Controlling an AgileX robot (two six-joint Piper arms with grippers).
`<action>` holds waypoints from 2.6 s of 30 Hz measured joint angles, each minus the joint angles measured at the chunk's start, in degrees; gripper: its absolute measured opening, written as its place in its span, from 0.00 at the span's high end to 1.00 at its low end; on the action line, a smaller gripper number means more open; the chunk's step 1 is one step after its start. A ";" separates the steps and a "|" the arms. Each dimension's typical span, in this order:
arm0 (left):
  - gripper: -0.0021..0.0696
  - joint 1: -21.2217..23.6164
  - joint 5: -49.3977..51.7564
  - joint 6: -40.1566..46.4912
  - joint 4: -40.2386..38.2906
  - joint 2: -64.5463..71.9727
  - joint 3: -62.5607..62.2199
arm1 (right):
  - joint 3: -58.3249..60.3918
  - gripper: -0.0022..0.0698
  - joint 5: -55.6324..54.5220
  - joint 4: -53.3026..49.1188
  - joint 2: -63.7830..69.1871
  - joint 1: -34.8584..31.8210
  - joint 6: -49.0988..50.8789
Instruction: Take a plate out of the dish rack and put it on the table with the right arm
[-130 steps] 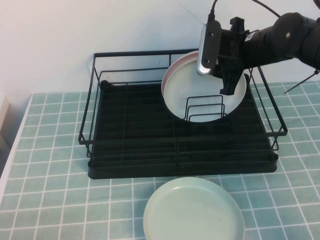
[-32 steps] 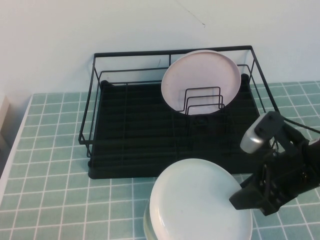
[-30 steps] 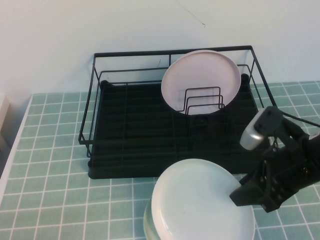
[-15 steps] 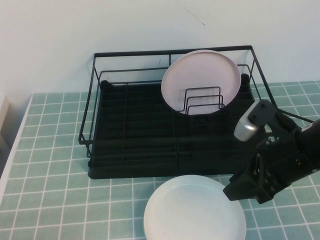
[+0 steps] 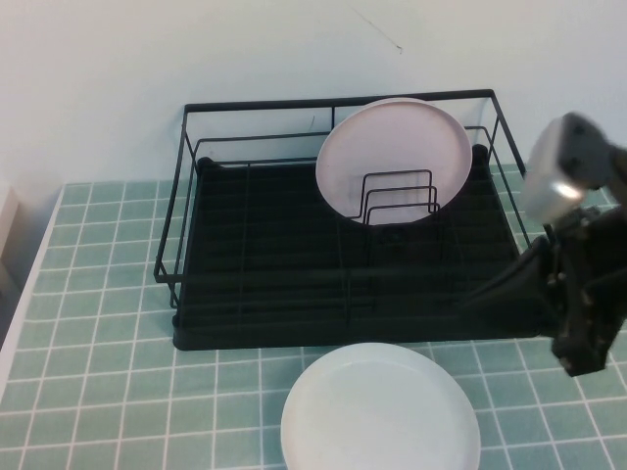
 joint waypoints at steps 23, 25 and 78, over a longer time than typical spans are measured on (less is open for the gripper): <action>0.98 0.00 0.00 0.00 0.00 0.00 0.00 | 21.59 0.96 -13.14 -18.12 -59.03 0.00 21.82; 0.98 0.00 0.00 0.00 0.00 0.00 0.00 | 22.41 0.97 -13.80 -22.62 -59.66 0.00 24.09; 0.98 0.00 0.00 0.00 0.00 0.00 0.00 | 62.04 0.97 -36.75 -49.09 -77.74 -18.83 52.16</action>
